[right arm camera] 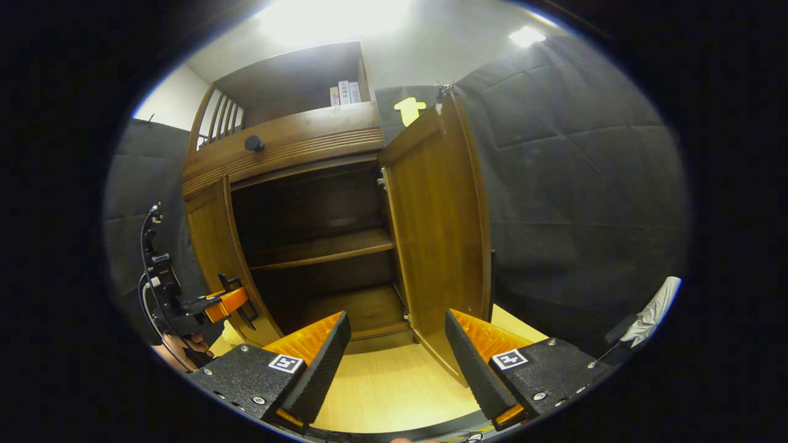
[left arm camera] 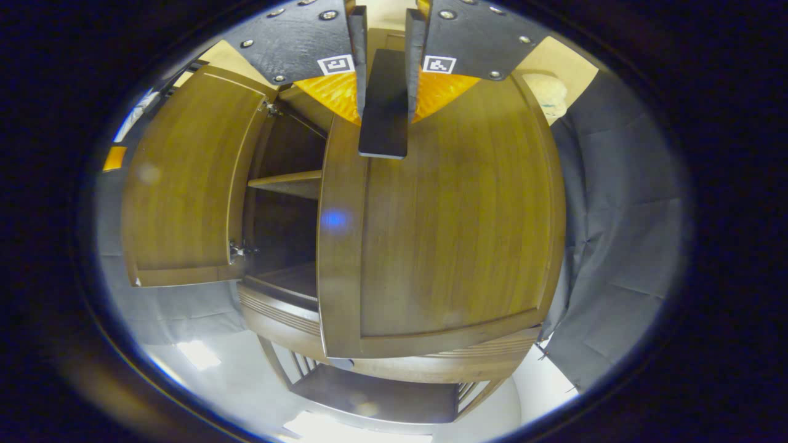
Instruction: Open the right door of the double-door shoe cabinet with the right hand, and open the left door with the left hand.
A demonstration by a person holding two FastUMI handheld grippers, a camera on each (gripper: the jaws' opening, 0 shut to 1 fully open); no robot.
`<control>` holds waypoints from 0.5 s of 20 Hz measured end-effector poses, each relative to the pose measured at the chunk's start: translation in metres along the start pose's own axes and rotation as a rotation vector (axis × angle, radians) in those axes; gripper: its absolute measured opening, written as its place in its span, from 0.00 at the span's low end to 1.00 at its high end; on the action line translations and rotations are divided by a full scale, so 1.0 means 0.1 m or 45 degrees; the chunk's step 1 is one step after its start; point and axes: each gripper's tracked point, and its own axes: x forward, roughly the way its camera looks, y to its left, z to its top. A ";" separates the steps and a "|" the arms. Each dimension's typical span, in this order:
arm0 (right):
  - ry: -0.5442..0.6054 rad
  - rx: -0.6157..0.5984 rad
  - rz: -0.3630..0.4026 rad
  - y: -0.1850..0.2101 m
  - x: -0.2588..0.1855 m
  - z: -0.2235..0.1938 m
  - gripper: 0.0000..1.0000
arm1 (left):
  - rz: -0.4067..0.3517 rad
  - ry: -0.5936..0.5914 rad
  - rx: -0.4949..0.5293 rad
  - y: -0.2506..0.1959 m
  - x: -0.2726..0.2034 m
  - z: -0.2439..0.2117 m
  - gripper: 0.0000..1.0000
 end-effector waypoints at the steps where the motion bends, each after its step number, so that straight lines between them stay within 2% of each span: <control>1: 0.006 -0.003 0.011 0.05 0.00 -0.01 0.95 | -0.003 -0.004 -0.001 0.01 -0.05 0.01 0.32; 6: 0.006 -0.027 0.059 0.27 0.08 0.00 0.96 | 0.012 -0.010 -0.012 0.13 -0.33 0.00 0.32; 10: 0.019 -0.052 0.093 0.39 0.14 -0.02 0.95 | 0.061 -0.032 -0.014 0.26 -0.60 0.00 0.32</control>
